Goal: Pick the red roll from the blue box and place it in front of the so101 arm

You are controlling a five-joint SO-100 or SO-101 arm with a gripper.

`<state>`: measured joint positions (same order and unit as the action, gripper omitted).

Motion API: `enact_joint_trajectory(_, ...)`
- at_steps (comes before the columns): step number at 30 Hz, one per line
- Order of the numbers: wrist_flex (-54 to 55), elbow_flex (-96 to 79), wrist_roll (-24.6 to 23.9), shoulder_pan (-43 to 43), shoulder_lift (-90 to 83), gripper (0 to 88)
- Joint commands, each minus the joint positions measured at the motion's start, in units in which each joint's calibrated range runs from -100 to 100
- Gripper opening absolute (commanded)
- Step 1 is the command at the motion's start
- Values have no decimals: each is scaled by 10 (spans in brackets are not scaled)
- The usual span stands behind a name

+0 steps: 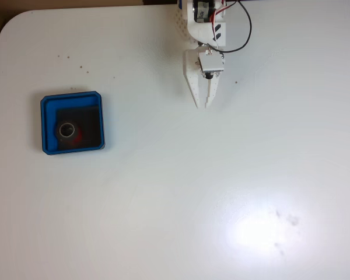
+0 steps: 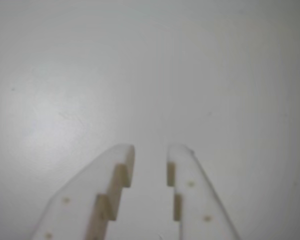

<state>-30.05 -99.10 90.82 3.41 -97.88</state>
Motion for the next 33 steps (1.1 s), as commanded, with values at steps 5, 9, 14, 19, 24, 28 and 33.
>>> enact_joint_trajectory(5, 9, -7, 4, 3, -7, 8)
enact_joint_trajectory(9, 9, -7, 4, 3, -7, 8)
enact_joint_trajectory(14, 9, -6, 2, 8, -7, 6)
enact_joint_trajectory(19, 9, -5, 2, 92, -5, 5)
enact_joint_trajectory(24, 9, -5, 5, 269, -5, 5)
enact_joint_trajectory(28, 9, -3, 2, 412, -6, 5)
enact_joint_trajectory(33, 14, 0, 5, 525, -6, 6)
